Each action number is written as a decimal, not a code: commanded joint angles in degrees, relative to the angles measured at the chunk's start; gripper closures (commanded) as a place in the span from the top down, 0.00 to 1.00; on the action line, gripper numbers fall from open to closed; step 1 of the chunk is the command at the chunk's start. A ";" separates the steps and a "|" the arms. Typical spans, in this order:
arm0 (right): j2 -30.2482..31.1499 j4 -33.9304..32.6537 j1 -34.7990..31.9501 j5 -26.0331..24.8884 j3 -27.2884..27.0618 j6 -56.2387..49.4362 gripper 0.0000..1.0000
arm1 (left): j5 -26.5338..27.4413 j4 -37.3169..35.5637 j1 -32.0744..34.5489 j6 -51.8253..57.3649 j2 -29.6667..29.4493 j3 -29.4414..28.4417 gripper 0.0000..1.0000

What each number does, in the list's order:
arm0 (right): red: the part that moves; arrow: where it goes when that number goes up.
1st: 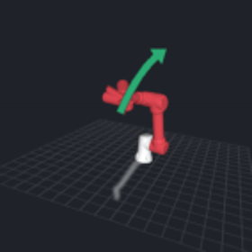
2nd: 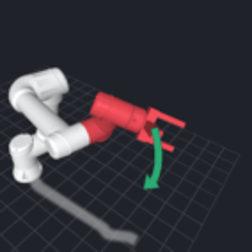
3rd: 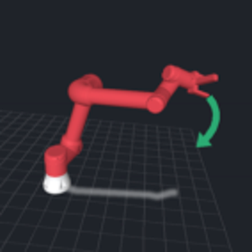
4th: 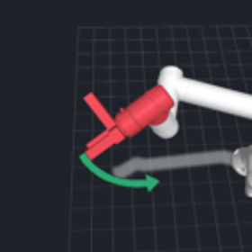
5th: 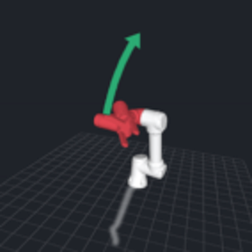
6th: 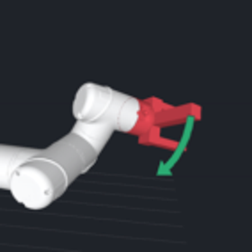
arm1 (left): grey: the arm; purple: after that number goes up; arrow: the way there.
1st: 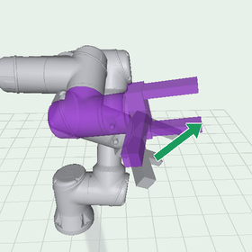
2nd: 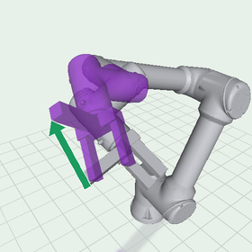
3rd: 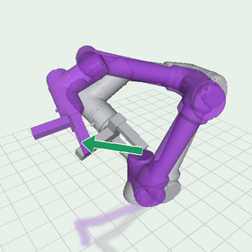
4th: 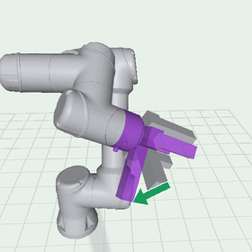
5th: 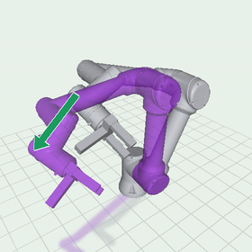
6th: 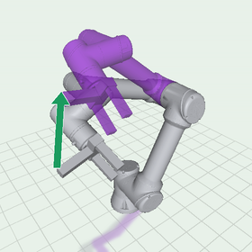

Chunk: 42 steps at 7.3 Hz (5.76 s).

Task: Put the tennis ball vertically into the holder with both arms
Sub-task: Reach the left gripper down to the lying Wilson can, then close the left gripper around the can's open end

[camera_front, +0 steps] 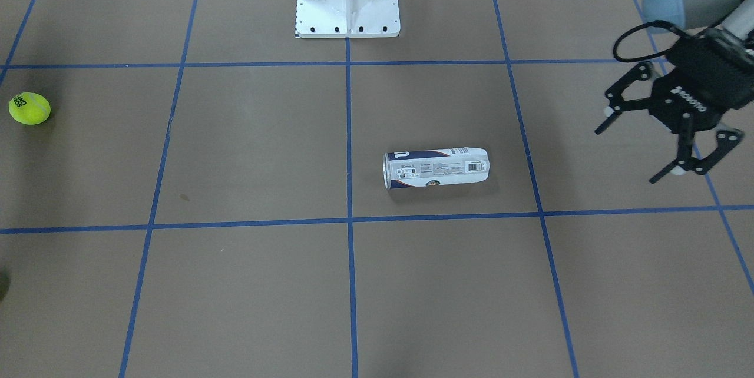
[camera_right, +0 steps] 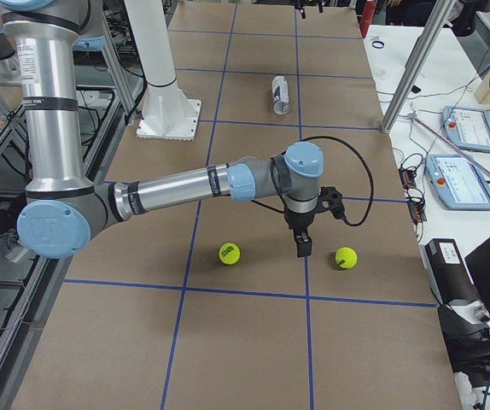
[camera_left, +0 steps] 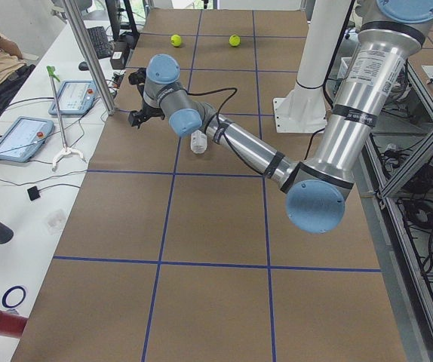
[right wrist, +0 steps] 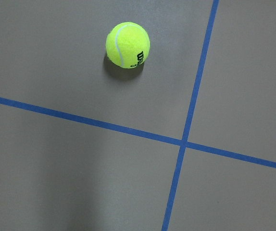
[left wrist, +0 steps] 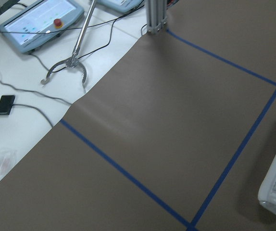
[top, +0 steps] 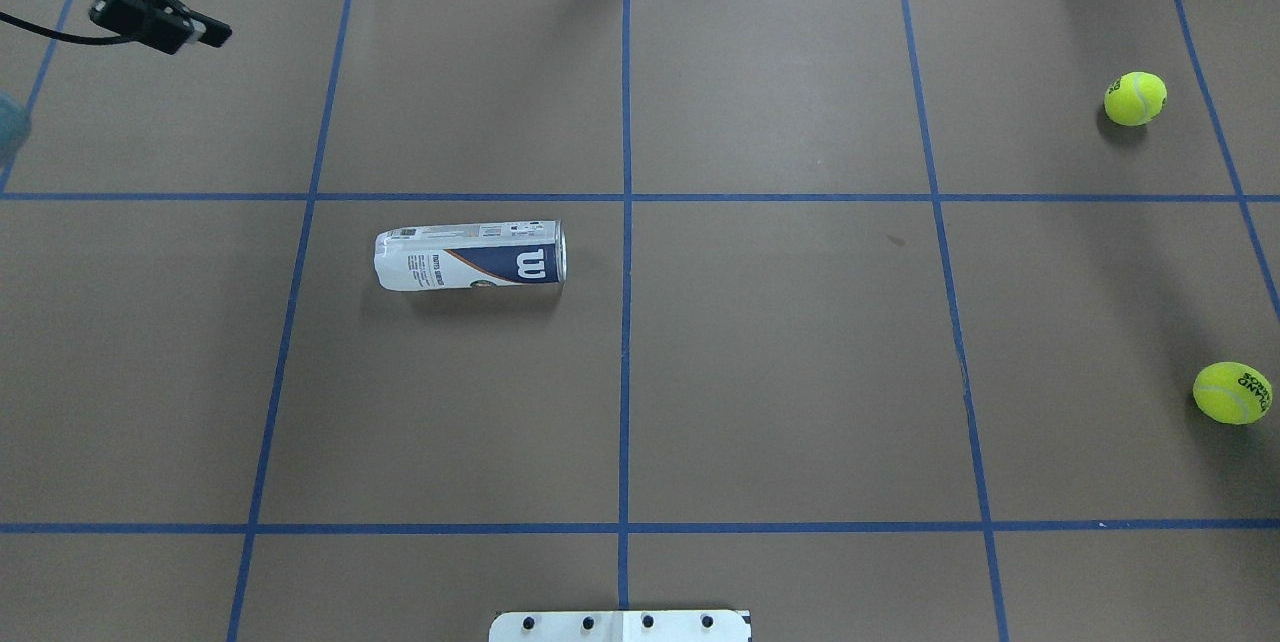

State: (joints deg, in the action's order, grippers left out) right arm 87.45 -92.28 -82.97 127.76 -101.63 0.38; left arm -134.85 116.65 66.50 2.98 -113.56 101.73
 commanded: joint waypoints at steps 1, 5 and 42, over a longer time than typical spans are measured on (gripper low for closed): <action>0.00 0.00 0.00 0.03 0.12 0.06 0.99 | 0.81 0.07 -7.75 0.10 -2.80 0.31 0.99; 0.97 0.08 -0.09 0.38 -0.06 0.15 0.99 | 16.08 -0.45 -25.34 4.89 -4.30 -0.38 0.99; 1.50 0.00 -0.09 0.82 -0.32 0.15 0.99 | 31.75 -5.99 -34.95 10.64 -19.07 -23.33 0.73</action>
State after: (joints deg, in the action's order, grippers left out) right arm 88.93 -92.28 -83.06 128.64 -101.95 0.53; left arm -103.24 110.67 31.59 13.63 -132.64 78.40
